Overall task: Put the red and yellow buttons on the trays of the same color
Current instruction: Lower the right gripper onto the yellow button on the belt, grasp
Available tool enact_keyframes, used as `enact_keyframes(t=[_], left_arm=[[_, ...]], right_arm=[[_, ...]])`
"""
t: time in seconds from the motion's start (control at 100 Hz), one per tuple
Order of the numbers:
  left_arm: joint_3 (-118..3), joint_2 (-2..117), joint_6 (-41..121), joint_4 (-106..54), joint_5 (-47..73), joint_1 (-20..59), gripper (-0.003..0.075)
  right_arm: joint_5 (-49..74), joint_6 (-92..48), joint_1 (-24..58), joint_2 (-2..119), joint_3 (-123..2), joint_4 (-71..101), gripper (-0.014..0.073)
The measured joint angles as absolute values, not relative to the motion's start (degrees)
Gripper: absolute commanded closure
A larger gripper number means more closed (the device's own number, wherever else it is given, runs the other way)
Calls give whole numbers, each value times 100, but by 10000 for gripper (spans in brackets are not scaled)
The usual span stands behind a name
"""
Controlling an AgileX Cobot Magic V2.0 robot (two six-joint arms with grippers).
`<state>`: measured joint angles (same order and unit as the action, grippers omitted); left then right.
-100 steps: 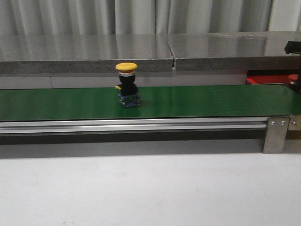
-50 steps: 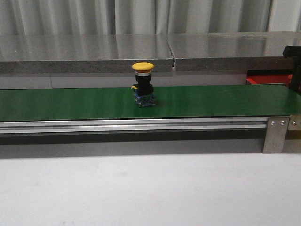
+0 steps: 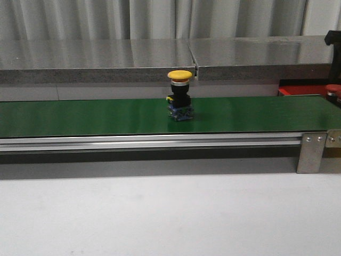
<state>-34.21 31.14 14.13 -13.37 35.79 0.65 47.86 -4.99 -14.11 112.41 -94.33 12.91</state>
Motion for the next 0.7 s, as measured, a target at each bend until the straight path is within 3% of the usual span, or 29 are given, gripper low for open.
enact_keyframes(t=[0.29,0.7], left_arm=[[-3421,3114,1413,-1337,3579,65,739],[-3421,3114,1413,-1337,3579,65,739]], right_arm=[[4511,-885,-1298,10059,-8439,1291,32],[4567,-983,-314,9080,-7651,1127,32]])
